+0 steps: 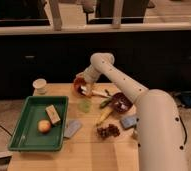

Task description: Place brush in red bowl

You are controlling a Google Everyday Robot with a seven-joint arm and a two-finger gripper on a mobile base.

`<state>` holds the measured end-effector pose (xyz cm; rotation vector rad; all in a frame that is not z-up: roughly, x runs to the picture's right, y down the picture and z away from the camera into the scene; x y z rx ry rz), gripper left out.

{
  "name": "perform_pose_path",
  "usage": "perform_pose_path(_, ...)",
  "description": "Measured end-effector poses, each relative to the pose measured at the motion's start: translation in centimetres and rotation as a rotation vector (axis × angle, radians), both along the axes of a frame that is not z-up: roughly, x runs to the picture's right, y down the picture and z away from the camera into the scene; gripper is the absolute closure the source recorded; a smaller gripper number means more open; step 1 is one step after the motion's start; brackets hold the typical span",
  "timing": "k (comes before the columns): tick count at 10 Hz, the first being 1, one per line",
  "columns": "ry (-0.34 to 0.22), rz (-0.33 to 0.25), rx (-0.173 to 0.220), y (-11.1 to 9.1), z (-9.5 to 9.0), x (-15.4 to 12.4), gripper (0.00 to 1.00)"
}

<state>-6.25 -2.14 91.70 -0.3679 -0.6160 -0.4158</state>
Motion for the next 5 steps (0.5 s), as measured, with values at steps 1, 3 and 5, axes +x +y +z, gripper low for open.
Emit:
perform_pose_path(1, 0.000, 0.000, 0.000, 0.00, 0.00, 0.00, 0.20)
perform_pose_path(3, 0.000, 0.000, 0.000, 0.00, 0.00, -0.01, 0.20)
perform_pose_path(5, 0.000, 0.000, -0.002, 0.11, 0.08, -0.02, 0.20)
